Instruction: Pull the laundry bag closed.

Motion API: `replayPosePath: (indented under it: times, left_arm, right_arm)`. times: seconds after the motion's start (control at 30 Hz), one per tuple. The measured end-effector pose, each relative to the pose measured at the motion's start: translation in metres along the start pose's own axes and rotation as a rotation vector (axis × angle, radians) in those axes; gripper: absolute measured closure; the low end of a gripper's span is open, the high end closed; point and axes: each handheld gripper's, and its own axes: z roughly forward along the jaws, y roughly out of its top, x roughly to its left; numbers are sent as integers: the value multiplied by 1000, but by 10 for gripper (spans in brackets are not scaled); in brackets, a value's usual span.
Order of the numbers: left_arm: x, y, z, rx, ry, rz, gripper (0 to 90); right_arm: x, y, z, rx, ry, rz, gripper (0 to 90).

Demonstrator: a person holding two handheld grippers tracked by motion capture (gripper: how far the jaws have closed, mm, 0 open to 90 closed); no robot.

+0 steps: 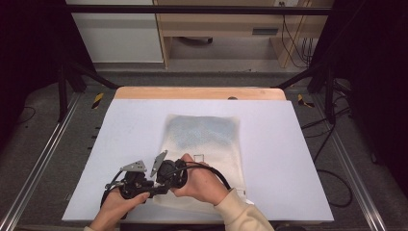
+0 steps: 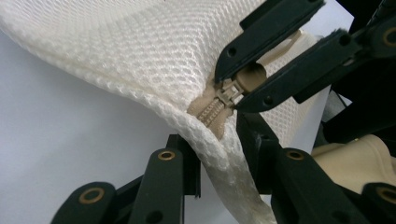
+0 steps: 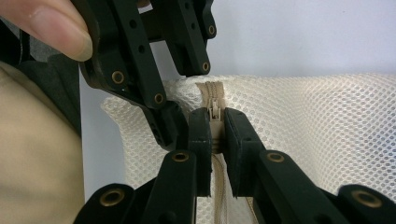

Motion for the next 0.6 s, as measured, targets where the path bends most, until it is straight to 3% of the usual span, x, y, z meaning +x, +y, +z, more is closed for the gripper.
replayPosePath:
  times: [0.13,0.3,0.4,0.6]
  left_arm:
    - [1,0,-2,-7,9,-12,721]
    - [3,-1,-2,17,7,-12,825]
    - [3,-1,-3,21,15,-5,837]
    - [4,0,-5,1,22,-16,841]
  right_arm:
    - [0,0,1,14,-4,-5,819]
    - [1,0,1,17,-1,-4,819]
    - [2,-1,3,32,-7,-24,819]
    - [0,-4,4,61,-4,-7,820]
